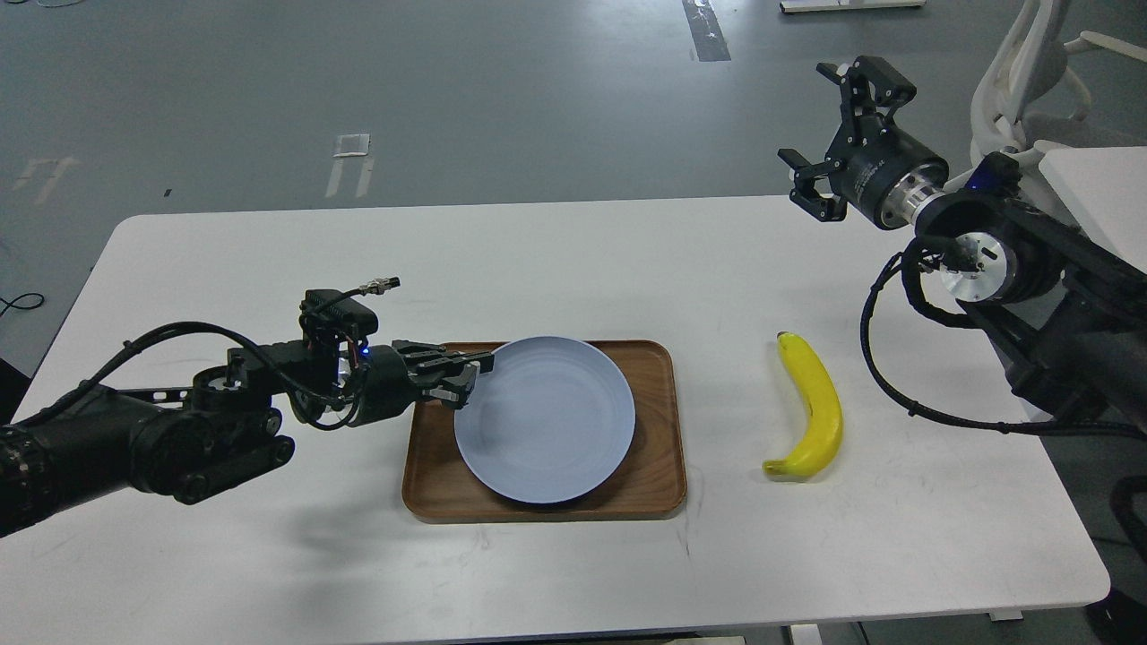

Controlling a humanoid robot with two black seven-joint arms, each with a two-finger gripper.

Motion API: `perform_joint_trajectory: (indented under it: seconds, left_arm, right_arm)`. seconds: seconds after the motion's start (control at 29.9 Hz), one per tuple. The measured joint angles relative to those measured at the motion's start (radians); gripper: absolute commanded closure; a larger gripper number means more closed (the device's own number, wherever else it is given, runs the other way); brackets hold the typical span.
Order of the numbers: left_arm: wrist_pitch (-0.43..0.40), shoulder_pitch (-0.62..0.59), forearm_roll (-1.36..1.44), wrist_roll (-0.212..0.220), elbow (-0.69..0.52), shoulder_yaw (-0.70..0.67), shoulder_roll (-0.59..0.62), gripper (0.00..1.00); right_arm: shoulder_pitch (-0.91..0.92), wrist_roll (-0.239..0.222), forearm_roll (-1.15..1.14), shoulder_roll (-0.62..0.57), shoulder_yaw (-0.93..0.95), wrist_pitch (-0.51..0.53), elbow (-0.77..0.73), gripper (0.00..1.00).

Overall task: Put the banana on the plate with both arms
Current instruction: 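Release the plate and raise the left gripper away from the tray, then reach the right gripper down and grasp the yellow banana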

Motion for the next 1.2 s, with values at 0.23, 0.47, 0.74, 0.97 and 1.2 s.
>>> perform_joint_trajectory:
  seconds: [0.23, 0.47, 0.74, 0.97, 1.2]
  left_arm:
    - [-0.001, -0.014, -0.003, 0.000, -0.001, -0.003, -0.003, 0.12]
    - [-0.004, -0.016, -0.043, 0.000, -0.012, -0.028, -0.016, 0.02]
    - [-0.015, -0.053, -0.442, 0.000, -0.011, -0.269, -0.016, 0.02]
    - [-0.262, -0.095, -0.945, 0.083, -0.001, -0.537, -0.028, 0.02]
    - [-0.323, -0.053, -1.186, 0.316, 0.005, -0.655, -0.025, 0.02]
  right_arm:
    - [-0.004, 0.000, 0.000, -0.020, 0.000, 0.002, 0.004, 0.01]
    - [-0.005, 0.000, 0.000, -0.027, -0.002, 0.002, 0.006, 0.01]
    - [0.016, 0.000, -0.057, -0.064, -0.084, 0.011, 0.036, 0.01]
    - [0.122, 0.004, -0.630, -0.227, -0.407, 0.012, 0.175, 0.03]
    - [0.233, -0.055, -0.975, -0.402, -0.719, 0.106, 0.351, 0.06]
